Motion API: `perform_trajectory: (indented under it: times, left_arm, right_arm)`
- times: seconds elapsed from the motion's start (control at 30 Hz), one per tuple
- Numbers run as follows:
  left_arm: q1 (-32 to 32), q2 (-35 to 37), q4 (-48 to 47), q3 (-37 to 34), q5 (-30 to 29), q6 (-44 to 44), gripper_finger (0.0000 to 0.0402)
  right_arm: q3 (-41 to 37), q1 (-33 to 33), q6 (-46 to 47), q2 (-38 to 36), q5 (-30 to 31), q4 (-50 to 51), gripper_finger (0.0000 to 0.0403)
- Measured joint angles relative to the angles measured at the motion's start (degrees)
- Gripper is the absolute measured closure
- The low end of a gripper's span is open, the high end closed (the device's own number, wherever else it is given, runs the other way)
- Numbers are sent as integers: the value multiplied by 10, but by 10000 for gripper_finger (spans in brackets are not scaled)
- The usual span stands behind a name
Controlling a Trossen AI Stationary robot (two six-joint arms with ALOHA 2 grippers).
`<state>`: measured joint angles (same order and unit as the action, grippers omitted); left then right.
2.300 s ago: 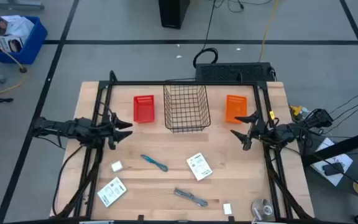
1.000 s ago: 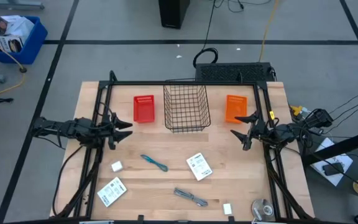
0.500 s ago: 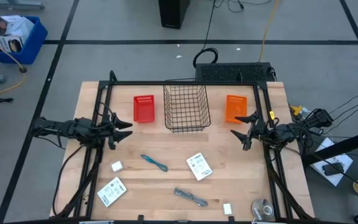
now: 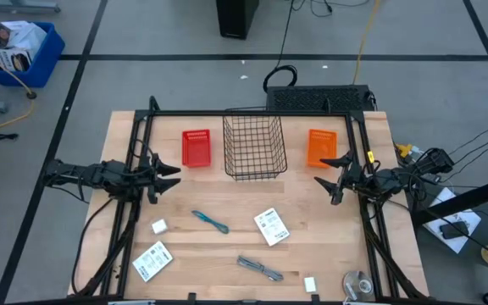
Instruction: Pick and place items into bin
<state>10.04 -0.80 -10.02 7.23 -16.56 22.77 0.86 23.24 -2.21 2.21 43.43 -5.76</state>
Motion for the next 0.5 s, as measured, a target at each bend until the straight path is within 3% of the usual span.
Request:
perform_trajectory:
  times: [0.2, 0.33, 0.5]
  left_arm:
    - [0, 0, 0, 0, 0, 0, 188]
    - [0, 0, 0, 0, 0, 0, 188]
    - [0, 0, 0, 0, 0, 0, 188]
  right_arm:
    - [0, 0, 38, 0, 0, -10, 94]
    - [0, 1, 203, 0, -12, -36, 94]
    - [0, 1, 457, 0, -88, -91, 94]
